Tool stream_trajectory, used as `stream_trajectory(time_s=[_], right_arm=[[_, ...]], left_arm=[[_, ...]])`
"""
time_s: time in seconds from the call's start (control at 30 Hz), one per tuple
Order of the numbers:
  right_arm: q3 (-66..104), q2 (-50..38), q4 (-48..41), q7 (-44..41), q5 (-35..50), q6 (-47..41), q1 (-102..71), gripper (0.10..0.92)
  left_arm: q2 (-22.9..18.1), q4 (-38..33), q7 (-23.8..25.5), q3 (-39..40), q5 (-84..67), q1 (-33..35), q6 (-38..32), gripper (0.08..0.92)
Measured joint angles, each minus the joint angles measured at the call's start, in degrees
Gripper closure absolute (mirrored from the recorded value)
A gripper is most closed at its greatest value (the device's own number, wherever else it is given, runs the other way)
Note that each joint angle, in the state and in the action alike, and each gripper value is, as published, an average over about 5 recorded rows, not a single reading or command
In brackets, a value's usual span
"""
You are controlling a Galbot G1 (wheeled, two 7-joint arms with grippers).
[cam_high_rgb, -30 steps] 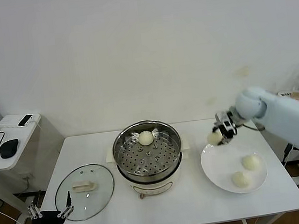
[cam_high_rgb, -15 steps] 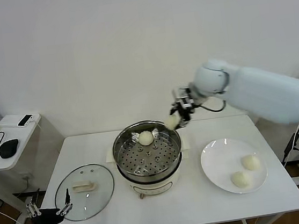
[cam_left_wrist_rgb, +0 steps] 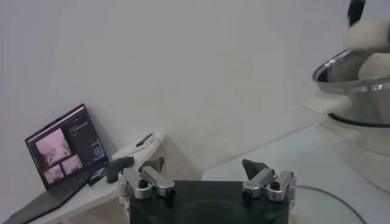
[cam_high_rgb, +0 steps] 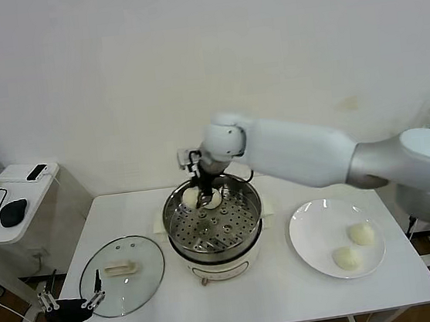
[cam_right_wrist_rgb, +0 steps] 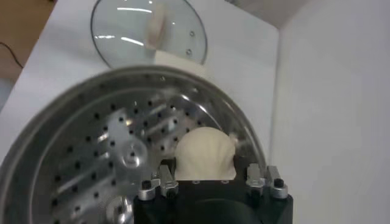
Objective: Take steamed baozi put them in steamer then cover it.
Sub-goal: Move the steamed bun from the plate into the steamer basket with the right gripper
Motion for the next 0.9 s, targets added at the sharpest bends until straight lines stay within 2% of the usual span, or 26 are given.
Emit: stream_trajectory(time_s=[0.47, 0.73, 0.9], right_arm=[[-1.4, 3.6, -2.6, 0.0, -0.6, -2.1, -2.1, 0.405], [-1.2, 2.4, -0.9, -2.4, -1.9, -1.3, -0.8, 0.223], [-0.9, -0.2, 1.4, -5.1, -2.8, 0.1, 2.3, 0.203]], left_arm=[[0.3, 0.0, -0.2, -0.1, -0.2, 0.2, -0.2, 0.177], [0.4, 0.0, -0.2, -0.1, -0.1, -0.1, -0.2, 0.177], [0.5, 0.3, -0.1, 0.0, -0.2, -0.4, -0.1, 0.177]])
